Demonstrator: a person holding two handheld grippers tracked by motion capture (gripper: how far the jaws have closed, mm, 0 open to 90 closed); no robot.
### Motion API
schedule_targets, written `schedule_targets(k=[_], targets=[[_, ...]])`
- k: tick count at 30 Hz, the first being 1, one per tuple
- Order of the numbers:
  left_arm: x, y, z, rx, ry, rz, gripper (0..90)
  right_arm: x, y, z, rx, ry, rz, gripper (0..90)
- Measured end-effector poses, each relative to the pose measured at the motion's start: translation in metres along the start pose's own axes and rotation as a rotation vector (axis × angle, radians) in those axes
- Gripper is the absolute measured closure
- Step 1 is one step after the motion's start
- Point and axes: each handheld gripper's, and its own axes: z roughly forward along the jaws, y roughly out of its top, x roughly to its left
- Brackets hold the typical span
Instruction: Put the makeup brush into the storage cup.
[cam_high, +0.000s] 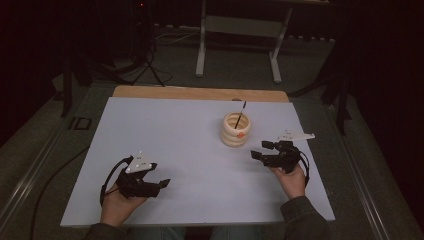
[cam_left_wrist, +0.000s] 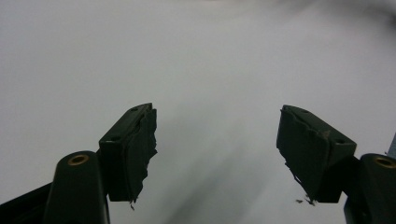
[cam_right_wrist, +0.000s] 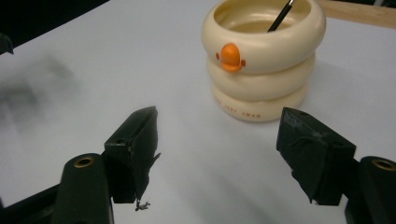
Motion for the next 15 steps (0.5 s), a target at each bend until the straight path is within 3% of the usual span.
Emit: schedule_targets(k=[15], targets=[[0.004,-0.006,0.0,0.001,0.015,-0.007,28.4,0.006,-0.023,-0.004,0.002,0.008,0.016,26.5]])
